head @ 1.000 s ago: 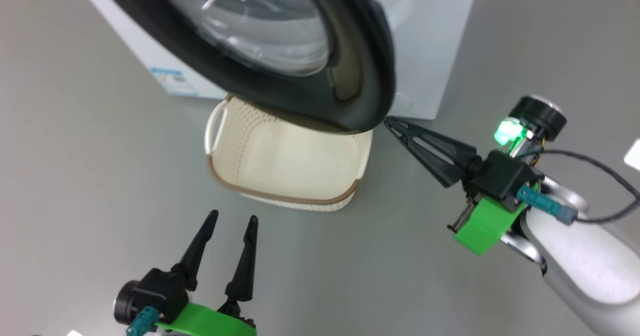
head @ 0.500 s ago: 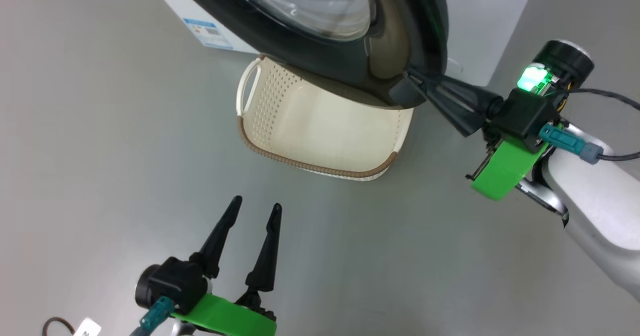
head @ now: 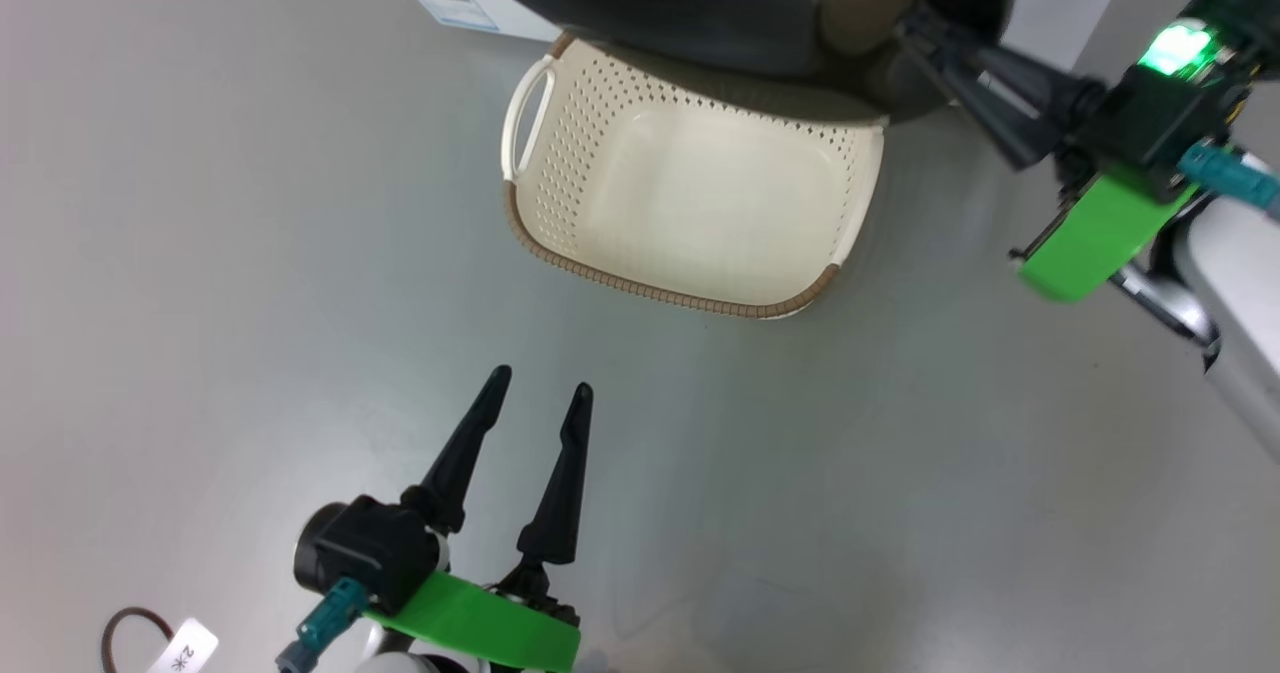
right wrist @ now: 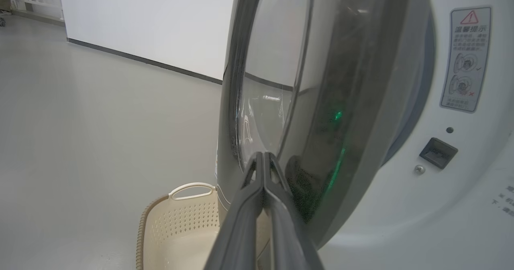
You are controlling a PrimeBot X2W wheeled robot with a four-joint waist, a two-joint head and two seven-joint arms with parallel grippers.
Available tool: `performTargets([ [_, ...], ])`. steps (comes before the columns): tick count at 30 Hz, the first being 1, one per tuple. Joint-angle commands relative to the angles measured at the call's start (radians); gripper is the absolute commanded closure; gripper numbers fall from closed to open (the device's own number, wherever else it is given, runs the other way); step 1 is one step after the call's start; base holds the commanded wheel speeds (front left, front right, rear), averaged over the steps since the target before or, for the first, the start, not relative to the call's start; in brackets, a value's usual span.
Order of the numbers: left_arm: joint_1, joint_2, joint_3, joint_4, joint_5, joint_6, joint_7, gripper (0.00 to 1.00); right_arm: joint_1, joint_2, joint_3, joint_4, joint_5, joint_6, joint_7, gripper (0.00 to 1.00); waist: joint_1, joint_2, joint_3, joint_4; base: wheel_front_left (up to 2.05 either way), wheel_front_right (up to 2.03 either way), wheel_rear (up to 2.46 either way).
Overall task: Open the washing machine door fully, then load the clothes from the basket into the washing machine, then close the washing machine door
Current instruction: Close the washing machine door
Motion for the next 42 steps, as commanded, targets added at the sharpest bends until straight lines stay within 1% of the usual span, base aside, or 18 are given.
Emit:
performTargets([
  [1, -0.016, 0.013, 0.026, -0.028, -0.011, 0.007, -0.006, 0.00, 0.000, -0.009, -0.012, -0.008, 0.021, 0.001, -0.004, 1.00, 0.0000, 0.0000, 0.016, 0.010, 0.00, 0.00, 0.00],
  [11, -0.028, 0.013, -0.008, -0.040, -0.045, 0.027, -0.006, 0.00, -0.144, -0.074, 0.011, 0.058, 0.035, 0.001, -0.004, 1.00, 0.0000, 0.0000, 0.072, 0.038, 0.00, 0.00, 0.00],
  [22, -0.042, 0.013, -0.043, -0.040, -0.066, 0.035, -0.006, 0.00, -0.310, -0.111, 0.056, 0.145, 0.046, 0.001, -0.004, 1.00, 0.0000, 0.0000, 0.113, 0.063, 0.00, 0.00, 0.00],
  [30, -0.044, 0.013, -0.057, -0.041, -0.073, 0.041, -0.006, 0.00, -0.388, -0.097, 0.042, 0.216, 0.023, 0.001, -0.004, 1.00, 0.0000, 0.0000, 0.125, 0.068, 0.00, 0.00, 0.00],
  [42, -0.056, 0.013, -0.054, -0.034, -0.074, 0.045, -0.006, 0.00, -0.386, -0.082, 0.037, 0.228, 0.013, 0.001, -0.004, 1.00, 0.0000, 0.0000, 0.123, 0.059, 0.00, 0.00, 0.00],
])
